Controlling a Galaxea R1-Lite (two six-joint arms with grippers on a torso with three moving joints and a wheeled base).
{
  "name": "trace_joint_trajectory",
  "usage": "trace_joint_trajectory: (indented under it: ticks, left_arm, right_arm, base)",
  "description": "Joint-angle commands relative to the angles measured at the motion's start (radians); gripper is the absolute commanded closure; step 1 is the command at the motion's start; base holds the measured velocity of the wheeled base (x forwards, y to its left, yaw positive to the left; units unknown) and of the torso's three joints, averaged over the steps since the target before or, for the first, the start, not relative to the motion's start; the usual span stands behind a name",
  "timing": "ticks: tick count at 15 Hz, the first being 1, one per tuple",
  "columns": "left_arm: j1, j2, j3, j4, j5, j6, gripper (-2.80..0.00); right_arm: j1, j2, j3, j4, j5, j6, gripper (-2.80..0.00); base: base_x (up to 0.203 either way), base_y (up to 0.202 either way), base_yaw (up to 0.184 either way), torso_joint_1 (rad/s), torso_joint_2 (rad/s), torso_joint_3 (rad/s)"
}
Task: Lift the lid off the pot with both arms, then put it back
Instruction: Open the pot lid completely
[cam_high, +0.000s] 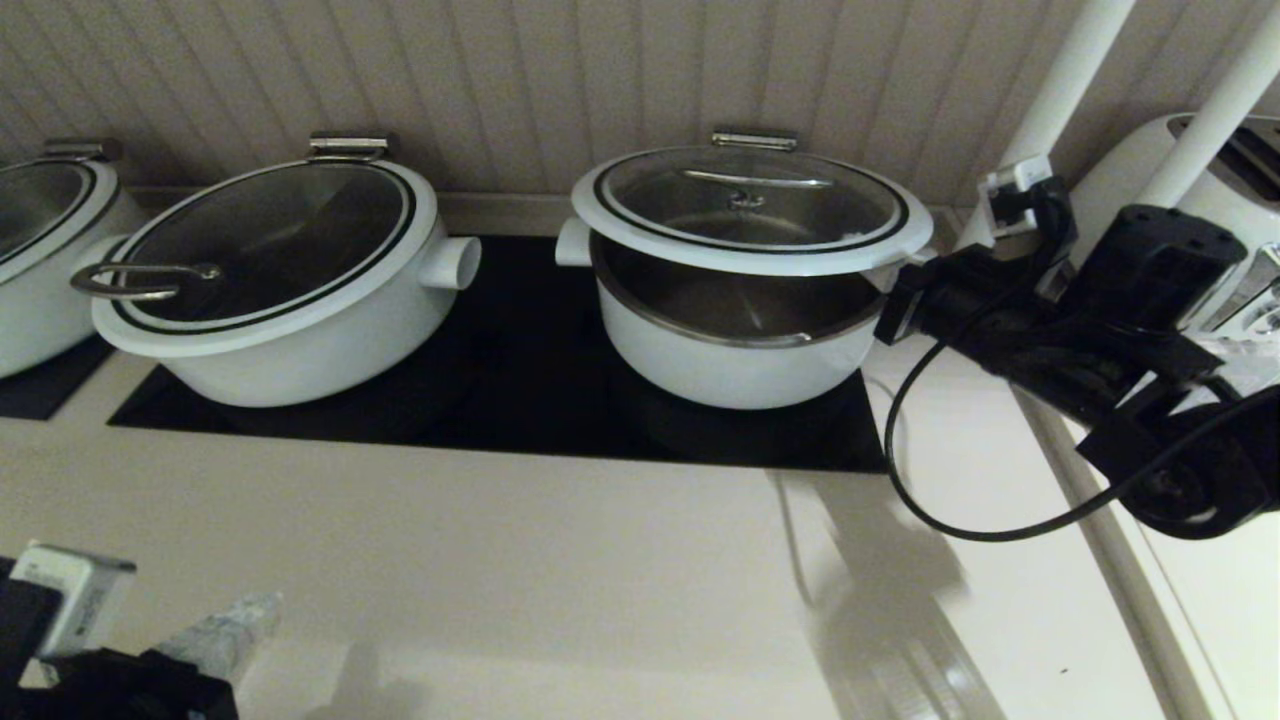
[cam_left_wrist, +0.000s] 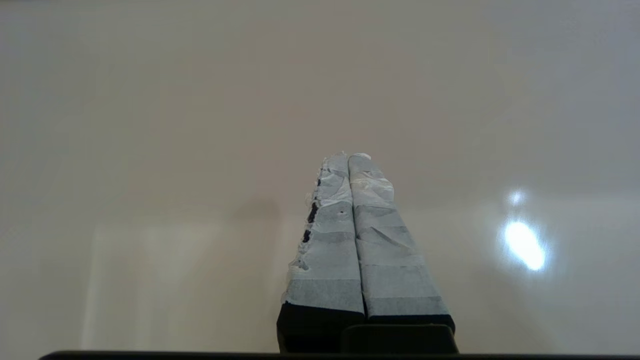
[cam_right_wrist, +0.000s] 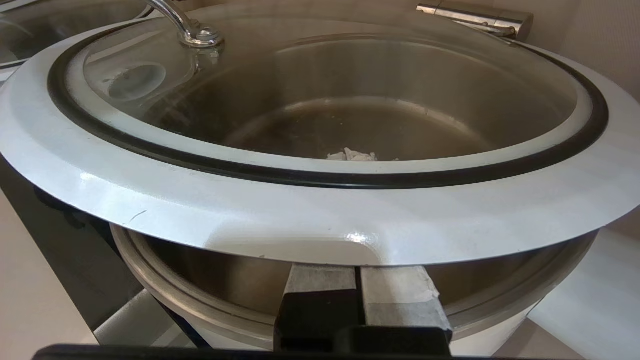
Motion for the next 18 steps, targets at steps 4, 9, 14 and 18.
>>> trace_joint_trajectory:
  ticks: [4, 9, 14, 18]
  left_arm:
    - [-0.003, -0.396, 0.0, 0.36, -0.043, 0.004, 0.0]
    - [-0.02, -0.723, -0.041, 0.749, -0.155, 0.011, 0.0]
    - [-0.02, -0.723, -0.031, 0.719, -0.162, 0.017, 0.0]
    - [-0.042, -0.722, -0.032, 0.725, -0.153, -0.009, 0.0]
  right_arm:
    - [0.001, -0.018, 0.003, -0.007, 0.001, -0.002, 0.0]
    - [0.001, -0.027, 0.009, -0.007, 0.0, -0.002, 0.0]
    - [0.001, -0.036, 0.011, -0.007, -0.001, -0.002, 0.0]
    - [0.001, -0.042, 0.021, -0.008, -0.002, -0.004, 0.0]
  base:
    - [0.0, 0.0, 0.0, 0.0, 0.0, 0.0]
    - [0.0, 0.0, 0.0, 0.0, 0.0, 0.0]
    - [0.0, 0.0, 0.0, 0.0, 0.0, 0.0]
    - [0.0, 0.0, 0.0, 0.0, 0.0, 0.0]
